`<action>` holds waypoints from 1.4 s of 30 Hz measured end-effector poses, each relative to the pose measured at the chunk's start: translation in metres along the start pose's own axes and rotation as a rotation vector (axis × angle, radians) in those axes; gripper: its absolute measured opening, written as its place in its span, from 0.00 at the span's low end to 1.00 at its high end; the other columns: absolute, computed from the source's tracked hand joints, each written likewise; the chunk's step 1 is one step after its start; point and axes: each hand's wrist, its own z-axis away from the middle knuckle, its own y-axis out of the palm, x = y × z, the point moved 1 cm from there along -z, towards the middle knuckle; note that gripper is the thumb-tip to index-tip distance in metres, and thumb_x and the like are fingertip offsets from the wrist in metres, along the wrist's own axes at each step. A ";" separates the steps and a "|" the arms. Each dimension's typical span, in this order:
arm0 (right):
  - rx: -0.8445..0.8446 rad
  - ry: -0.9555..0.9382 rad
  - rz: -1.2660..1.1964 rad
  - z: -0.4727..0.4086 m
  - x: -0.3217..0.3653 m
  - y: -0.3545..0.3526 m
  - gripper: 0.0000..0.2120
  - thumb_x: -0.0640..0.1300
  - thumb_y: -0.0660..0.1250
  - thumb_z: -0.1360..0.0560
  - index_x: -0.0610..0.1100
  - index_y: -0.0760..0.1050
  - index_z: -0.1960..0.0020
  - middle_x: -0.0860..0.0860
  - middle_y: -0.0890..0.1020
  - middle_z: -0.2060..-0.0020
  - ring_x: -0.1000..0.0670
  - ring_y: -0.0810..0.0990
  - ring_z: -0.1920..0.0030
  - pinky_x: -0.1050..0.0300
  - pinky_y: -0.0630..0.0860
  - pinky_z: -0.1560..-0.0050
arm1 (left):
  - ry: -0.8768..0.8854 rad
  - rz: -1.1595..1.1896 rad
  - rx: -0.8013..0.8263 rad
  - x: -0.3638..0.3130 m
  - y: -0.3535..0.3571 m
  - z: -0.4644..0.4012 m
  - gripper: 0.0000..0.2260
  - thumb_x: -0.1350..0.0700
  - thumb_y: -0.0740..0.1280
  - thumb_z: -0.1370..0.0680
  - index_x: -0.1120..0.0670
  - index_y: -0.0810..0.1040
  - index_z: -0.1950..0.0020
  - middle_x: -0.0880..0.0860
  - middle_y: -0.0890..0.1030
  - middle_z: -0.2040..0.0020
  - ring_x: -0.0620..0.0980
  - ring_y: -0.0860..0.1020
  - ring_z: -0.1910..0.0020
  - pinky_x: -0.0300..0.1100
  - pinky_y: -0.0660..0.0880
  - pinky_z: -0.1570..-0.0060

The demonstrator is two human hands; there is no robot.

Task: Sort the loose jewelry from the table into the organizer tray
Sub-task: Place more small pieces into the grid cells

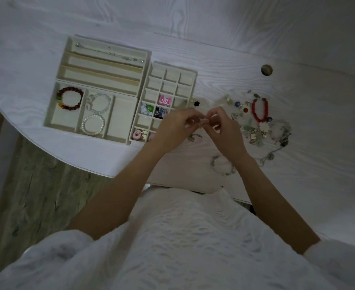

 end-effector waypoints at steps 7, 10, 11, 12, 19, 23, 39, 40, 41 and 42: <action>0.056 0.137 -0.165 0.004 -0.008 0.005 0.09 0.45 0.66 0.23 0.41 0.75 0.46 0.50 0.81 0.54 0.52 0.80 0.54 0.62 0.76 0.54 | -0.111 0.136 -0.015 -0.009 0.010 0.001 0.08 0.52 0.68 0.23 0.56 0.81 0.52 0.47 0.81 0.60 0.39 0.77 0.62 0.26 0.68 0.62; 0.095 0.207 -0.360 0.004 -0.005 0.012 0.07 0.43 0.68 0.24 0.40 0.76 0.50 0.46 0.83 0.57 0.50 0.82 0.56 0.59 0.79 0.56 | -0.252 0.172 -0.086 -0.001 0.001 0.019 0.06 0.53 0.70 0.24 0.54 0.77 0.55 0.44 0.79 0.62 0.38 0.77 0.63 0.29 0.71 0.63; 0.108 0.214 -0.396 0.004 -0.004 0.016 0.07 0.42 0.69 0.25 0.39 0.76 0.51 0.45 0.83 0.59 0.50 0.83 0.59 0.59 0.79 0.58 | -0.313 0.175 -0.113 0.004 -0.003 0.027 0.06 0.53 0.70 0.25 0.54 0.76 0.56 0.43 0.78 0.63 0.37 0.77 0.64 0.29 0.70 0.64; 0.122 0.208 -0.400 0.004 -0.001 0.019 0.07 0.42 0.69 0.26 0.39 0.76 0.51 0.46 0.83 0.61 0.51 0.83 0.62 0.60 0.79 0.61 | -0.365 0.181 -0.128 0.008 -0.007 0.036 0.07 0.53 0.71 0.25 0.54 0.76 0.57 0.43 0.78 0.63 0.38 0.76 0.64 0.30 0.71 0.64; 0.281 -0.039 -0.029 -0.003 0.023 0.065 0.03 0.43 0.68 0.26 0.44 0.76 0.57 0.54 0.78 0.67 0.58 0.74 0.68 0.59 0.70 0.65 | -0.446 -0.049 -0.218 0.039 -0.026 0.100 0.09 0.45 0.68 0.25 0.49 0.77 0.57 0.43 0.79 0.61 0.41 0.75 0.63 0.38 0.72 0.63; 0.261 -0.115 0.107 -0.012 0.035 0.084 0.03 0.43 0.67 0.26 0.43 0.77 0.55 0.54 0.77 0.68 0.55 0.74 0.68 0.59 0.69 0.67 | -0.425 -0.236 -0.370 0.049 -0.035 0.101 0.13 0.42 0.64 0.25 0.50 0.80 0.55 0.47 0.80 0.58 0.48 0.75 0.59 0.42 0.71 0.62; 0.230 -0.313 0.344 -0.007 0.028 0.094 0.05 0.36 0.69 0.30 0.40 0.78 0.55 0.45 0.78 0.56 0.45 0.77 0.55 0.54 0.74 0.57 | -0.180 -0.567 -0.240 0.054 -0.032 0.107 0.12 0.53 0.62 0.26 0.49 0.82 0.47 0.53 0.78 0.50 0.52 0.70 0.51 0.45 0.66 0.56; 0.218 -0.327 0.383 -0.008 0.030 0.094 0.04 0.38 0.70 0.30 0.40 0.78 0.56 0.45 0.79 0.57 0.45 0.77 0.56 0.53 0.74 0.58 | -0.174 -0.587 -0.204 0.053 -0.030 0.105 0.12 0.52 0.61 0.25 0.49 0.83 0.48 0.53 0.78 0.50 0.52 0.69 0.51 0.45 0.66 0.57; 0.212 -0.336 0.426 -0.010 0.031 0.095 0.04 0.39 0.71 0.31 0.41 0.78 0.57 0.46 0.79 0.58 0.44 0.77 0.57 0.53 0.74 0.59 | -0.175 -0.611 -0.184 0.054 -0.030 0.104 0.12 0.51 0.61 0.25 0.48 0.83 0.49 0.52 0.78 0.50 0.51 0.69 0.51 0.45 0.66 0.58; 0.211 -0.339 0.464 -0.011 0.033 0.096 0.05 0.41 0.71 0.32 0.41 0.78 0.57 0.46 0.79 0.59 0.44 0.77 0.57 0.53 0.74 0.60 | -0.186 -0.631 -0.180 0.056 -0.030 0.103 0.12 0.50 0.61 0.24 0.48 0.83 0.50 0.51 0.78 0.51 0.51 0.69 0.52 0.45 0.65 0.58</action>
